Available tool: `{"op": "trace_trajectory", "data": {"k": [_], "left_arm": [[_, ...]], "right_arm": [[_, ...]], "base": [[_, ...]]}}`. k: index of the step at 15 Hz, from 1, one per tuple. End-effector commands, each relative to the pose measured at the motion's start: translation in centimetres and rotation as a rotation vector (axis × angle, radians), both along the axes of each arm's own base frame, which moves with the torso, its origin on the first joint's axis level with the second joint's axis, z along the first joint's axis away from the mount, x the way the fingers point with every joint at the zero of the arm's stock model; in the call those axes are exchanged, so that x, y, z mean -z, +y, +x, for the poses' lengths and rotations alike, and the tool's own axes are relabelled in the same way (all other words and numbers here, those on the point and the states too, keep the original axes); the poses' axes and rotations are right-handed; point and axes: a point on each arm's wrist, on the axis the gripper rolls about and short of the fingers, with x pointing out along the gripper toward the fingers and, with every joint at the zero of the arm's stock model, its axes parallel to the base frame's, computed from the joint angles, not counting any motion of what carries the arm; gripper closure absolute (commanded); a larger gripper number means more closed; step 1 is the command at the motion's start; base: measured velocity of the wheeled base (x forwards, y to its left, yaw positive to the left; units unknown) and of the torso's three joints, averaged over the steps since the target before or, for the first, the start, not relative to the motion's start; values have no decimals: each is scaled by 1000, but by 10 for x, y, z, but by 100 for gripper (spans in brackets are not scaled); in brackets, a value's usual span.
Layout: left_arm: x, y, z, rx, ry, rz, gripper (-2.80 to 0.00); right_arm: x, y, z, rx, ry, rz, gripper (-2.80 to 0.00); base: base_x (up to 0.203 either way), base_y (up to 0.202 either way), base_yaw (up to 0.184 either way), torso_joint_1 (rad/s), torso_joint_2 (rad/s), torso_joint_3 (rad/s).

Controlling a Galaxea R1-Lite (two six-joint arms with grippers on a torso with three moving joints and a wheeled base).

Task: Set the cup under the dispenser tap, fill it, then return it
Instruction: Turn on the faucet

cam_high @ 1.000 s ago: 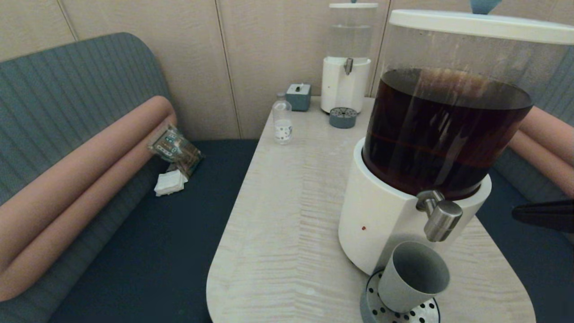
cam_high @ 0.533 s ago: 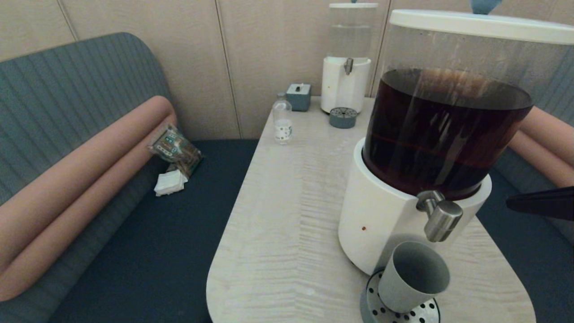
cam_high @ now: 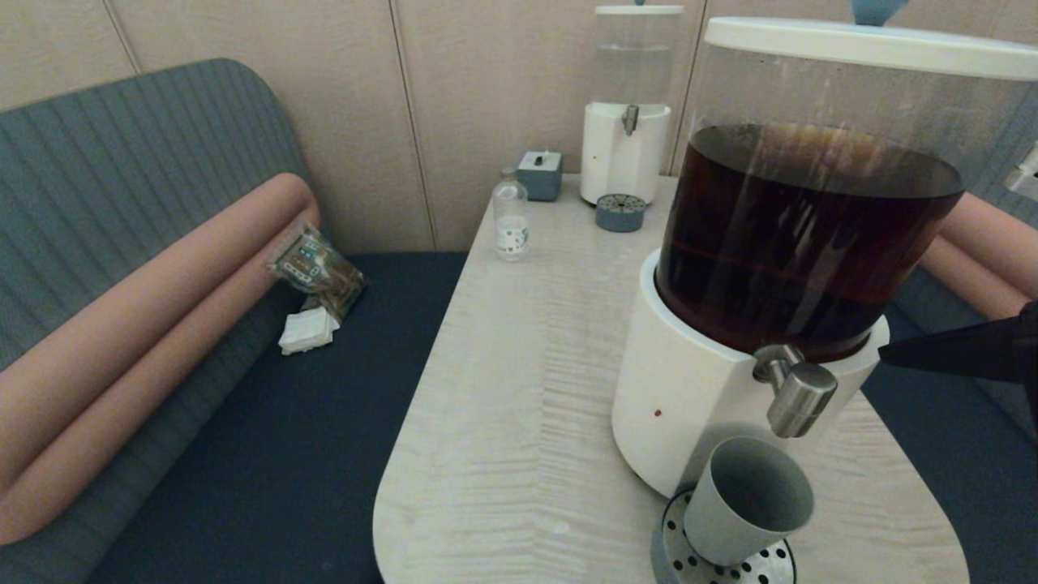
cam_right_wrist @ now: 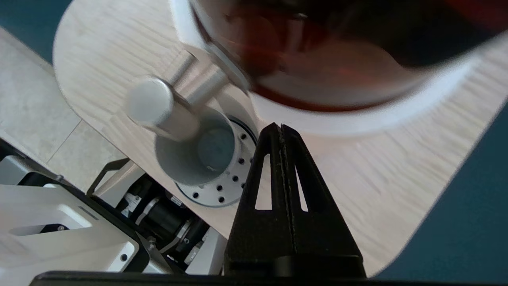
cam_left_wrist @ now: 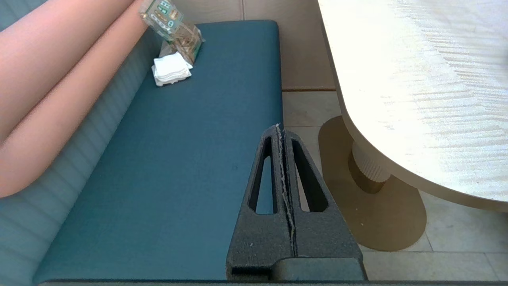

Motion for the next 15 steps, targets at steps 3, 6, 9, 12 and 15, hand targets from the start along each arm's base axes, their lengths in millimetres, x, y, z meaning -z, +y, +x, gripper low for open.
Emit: {"op": "trace_trajectory", "data": {"k": [3, 6, 9, 12, 15], "left_arm": [[0, 0, 0, 0, 1, 0, 0], [0, 0, 0, 0, 1, 0, 0], [0, 0, 0, 0, 0, 0, 0], [0, 0, 0, 0, 1, 0, 0], [0, 0, 0, 0, 1, 0, 0]], "right_arm": [[2, 15, 6, -75, -3, 7, 0], [4, 22, 11, -96, 2, 6, 0], [8, 24, 15, -97, 23, 5, 0], [9, 26, 18, -103, 31, 7, 0], [10, 28, 21, -118, 22, 21, 0]], "base": [[0, 0, 0, 0, 0, 0], [0, 0, 0, 0, 0, 0], [0, 0, 0, 0, 0, 0], [0, 0, 0, 0, 0, 0], [0, 0, 0, 0, 0, 0]]}}
